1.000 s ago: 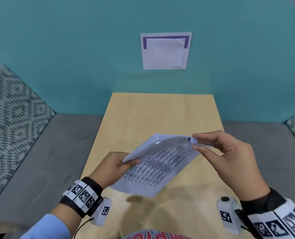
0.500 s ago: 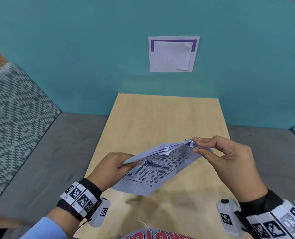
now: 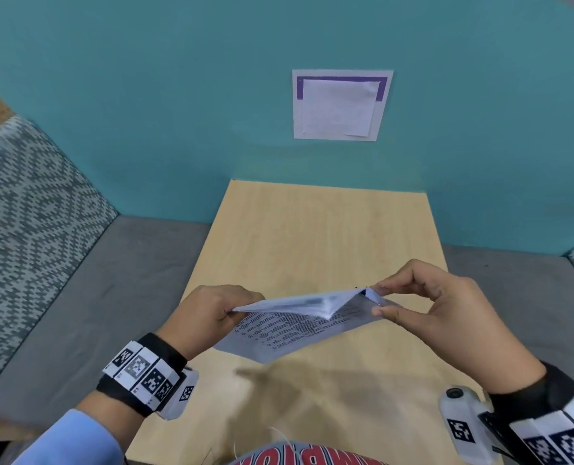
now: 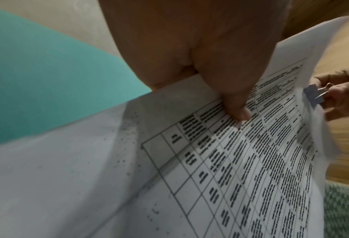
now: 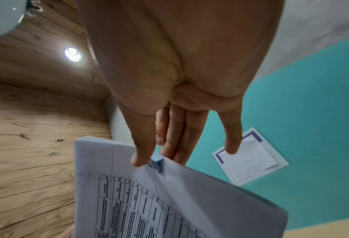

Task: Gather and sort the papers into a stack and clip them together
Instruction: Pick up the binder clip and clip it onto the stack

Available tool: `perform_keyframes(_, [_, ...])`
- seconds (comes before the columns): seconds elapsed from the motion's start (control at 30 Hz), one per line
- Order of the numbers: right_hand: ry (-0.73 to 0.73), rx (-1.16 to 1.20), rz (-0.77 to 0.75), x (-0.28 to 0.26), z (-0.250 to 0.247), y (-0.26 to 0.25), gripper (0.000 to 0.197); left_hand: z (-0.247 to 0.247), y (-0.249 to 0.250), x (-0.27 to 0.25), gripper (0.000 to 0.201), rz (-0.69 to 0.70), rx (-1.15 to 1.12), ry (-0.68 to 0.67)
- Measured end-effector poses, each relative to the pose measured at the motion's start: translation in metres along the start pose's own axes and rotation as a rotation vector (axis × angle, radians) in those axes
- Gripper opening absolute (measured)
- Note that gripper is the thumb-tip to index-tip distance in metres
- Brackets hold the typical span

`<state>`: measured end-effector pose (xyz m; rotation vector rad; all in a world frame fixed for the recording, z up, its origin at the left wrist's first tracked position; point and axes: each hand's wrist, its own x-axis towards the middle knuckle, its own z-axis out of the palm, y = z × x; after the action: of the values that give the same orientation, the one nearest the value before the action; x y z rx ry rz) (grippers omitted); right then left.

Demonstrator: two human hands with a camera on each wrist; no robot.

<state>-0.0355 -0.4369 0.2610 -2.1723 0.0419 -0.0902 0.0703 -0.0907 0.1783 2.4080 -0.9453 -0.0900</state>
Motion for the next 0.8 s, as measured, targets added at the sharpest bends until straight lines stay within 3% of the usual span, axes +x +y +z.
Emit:
perform_keyframes(0.17, [0.025,0.064,-0.015,0.0,0.009,-0.005,0.041,0.009,0.008,-0.002,0.03,-0.151,-0.239,0.011])
perform_keyframes(0.27, [0.097,0.108,-0.038,0.001,0.016,-0.004,0.024,0.022,0.009,-0.004,0.05,-0.358,-0.401,-0.091])
perform_keyframes(0.37, [0.124,0.087,-0.065,0.002,0.023,-0.005,0.021,0.032,0.007,-0.001,0.035,-0.468,-0.532,-0.207])
perform_keyframes(0.43, [0.15,0.031,-0.109,0.001,0.026,-0.008,0.018,0.028,0.014,0.001,0.034,-0.393,-0.409,-0.167])
perform_keyframes(0.53, [0.173,-0.075,-0.168,0.0,0.027,-0.006,0.012,0.003,0.048,0.012,0.061,-0.09,-0.171,0.134])
perform_keyframes(0.63, [0.172,-0.211,-0.231,0.0,0.03,-0.001,0.011,-0.023,0.1,0.027,0.043,0.216,-0.001,0.292])
perform_keyframes(0.7, [0.186,-0.281,-0.314,0.0,0.034,-0.001,0.005,-0.031,0.129,0.037,0.031,0.251,0.046,0.293])
perform_keyframes(0.8, [0.196,-0.394,-0.419,0.001,0.039,-0.002,0.002,-0.032,0.146,0.05,0.018,0.159,0.052,0.245])
